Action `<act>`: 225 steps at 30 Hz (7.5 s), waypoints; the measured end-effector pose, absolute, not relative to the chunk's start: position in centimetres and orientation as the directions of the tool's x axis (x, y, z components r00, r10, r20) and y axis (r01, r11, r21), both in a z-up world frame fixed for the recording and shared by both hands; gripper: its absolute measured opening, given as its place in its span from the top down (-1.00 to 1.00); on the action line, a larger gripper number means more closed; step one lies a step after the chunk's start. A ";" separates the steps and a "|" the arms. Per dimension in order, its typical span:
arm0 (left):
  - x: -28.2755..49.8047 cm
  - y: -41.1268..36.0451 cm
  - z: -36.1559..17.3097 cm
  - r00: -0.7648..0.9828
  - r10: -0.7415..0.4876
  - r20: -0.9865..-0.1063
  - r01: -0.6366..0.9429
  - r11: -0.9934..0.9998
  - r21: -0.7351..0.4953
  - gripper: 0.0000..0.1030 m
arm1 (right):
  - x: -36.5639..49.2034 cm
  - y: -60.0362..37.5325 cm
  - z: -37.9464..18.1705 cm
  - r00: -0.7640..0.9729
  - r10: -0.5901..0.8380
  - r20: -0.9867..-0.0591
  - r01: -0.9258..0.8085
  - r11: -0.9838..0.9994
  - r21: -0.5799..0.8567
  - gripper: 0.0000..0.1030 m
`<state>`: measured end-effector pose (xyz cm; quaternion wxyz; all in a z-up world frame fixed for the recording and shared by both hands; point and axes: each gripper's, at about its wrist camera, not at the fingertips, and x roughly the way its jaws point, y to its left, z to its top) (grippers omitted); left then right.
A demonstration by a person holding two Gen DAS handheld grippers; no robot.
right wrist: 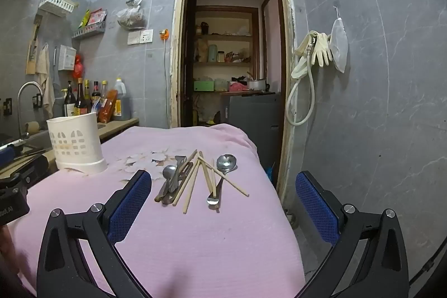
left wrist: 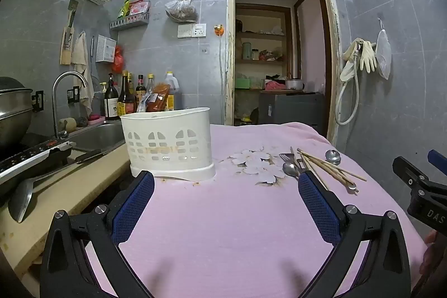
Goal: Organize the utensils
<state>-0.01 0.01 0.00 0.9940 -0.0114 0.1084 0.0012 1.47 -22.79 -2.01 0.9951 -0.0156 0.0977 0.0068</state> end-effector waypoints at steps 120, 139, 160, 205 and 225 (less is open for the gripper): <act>11.7 -1.3 3.0 0.883 -0.222 -0.413 0.244 0.970 0.001 -0.96 | 12.2 -26.1 0.3 0.923 0.143 -0.358 -0.178 0.982 -0.066 -1.00; 25.4 -4.3 -1.7 0.586 -0.411 -0.699 0.445 0.884 -0.147 0.10 | 25.3 -28.9 -4.0 0.730 0.204 -0.653 -0.256 0.967 0.015 -0.22; 30.9 -4.4 -5.1 0.390 -0.504 -0.771 0.468 0.829 -0.306 0.53 | 27.2 -26.3 -6.1 0.652 0.194 -0.733 -0.345 0.937 -0.060 0.01; 20.4 -3.1 0.6 0.874 -0.287 -0.391 0.294 0.955 -0.043 1.00 | 21.1 -22.2 -3.4 0.917 0.159 -0.366 -0.300 0.879 -0.371 0.25; 17.1 -1.0 1.5 0.934 -0.232 -0.271 0.226 0.973 -0.054 1.00 | 16.9 -19.9 -2.9 0.988 0.139 -0.067 -0.153 0.836 -0.526 0.26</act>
